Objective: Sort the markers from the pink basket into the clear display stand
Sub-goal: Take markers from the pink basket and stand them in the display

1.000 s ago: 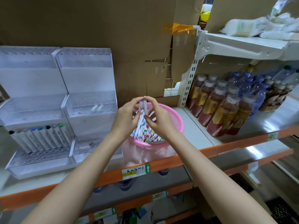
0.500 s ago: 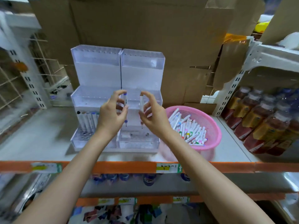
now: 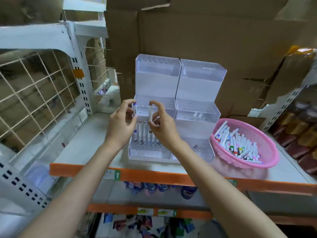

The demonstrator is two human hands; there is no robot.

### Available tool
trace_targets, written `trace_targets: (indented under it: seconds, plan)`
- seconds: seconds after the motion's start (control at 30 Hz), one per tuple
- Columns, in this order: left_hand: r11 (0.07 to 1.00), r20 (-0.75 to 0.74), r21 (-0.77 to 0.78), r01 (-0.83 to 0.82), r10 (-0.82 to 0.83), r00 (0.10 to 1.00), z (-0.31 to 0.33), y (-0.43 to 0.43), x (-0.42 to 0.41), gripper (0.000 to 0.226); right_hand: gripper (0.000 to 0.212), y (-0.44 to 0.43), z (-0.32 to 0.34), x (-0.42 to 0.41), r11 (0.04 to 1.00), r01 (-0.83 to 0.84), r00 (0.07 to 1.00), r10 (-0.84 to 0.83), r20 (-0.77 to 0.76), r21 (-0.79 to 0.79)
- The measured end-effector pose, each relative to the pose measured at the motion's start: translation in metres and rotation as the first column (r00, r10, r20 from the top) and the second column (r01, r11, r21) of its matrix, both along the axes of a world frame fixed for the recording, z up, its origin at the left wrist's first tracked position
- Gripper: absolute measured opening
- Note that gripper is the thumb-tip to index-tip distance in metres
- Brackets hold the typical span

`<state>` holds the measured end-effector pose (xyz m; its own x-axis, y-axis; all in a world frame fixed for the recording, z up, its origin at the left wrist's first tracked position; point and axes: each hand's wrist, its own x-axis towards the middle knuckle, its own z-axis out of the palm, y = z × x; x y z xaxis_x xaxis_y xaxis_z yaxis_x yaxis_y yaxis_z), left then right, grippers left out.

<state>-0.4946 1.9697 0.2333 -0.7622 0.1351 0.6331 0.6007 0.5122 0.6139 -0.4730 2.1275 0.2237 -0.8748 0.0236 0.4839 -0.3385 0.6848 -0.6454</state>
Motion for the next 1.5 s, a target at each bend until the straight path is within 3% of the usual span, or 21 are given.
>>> trace_targets:
  seconds: [0.53, 0.83, 1.17, 1.37, 1.5]
  plan:
    - [0.967, 0.046, 0.075, 0.242, -0.246, 0.968, -0.033, -0.017, -0.027, 0.038, 0.064, -0.043, -0.035, -0.011, 0.970, 0.225, 0.974, -0.227, -0.019, -0.095]
    - [0.963, 0.003, 0.027, 0.269, -0.269, 0.963, -0.044, -0.019, -0.030, 0.035, 0.062, -0.044, -0.035, -0.007, 0.960, 0.216, 0.975, -0.221, -0.012, -0.177]
    - [0.965, 0.021, 0.045, 0.260, -0.261, 0.965, -0.044, -0.020, -0.035, 0.033, 0.065, -0.048, -0.039, -0.009, 0.969, 0.217, 0.976, -0.216, 0.023, -0.119]
    - [0.952, -0.026, -0.071, 0.297, -0.299, 0.954, -0.057, -0.018, -0.030, 0.032, 0.064, -0.046, -0.039, -0.007, 0.972, 0.218, 0.976, -0.218, 0.007, -0.088]
    - [0.955, 0.032, -0.067, 0.288, -0.286, 0.958, -0.065, -0.018, -0.032, 0.029, 0.063, -0.046, -0.040, -0.007, 0.973, 0.216, 0.976, -0.216, 0.014, -0.076]
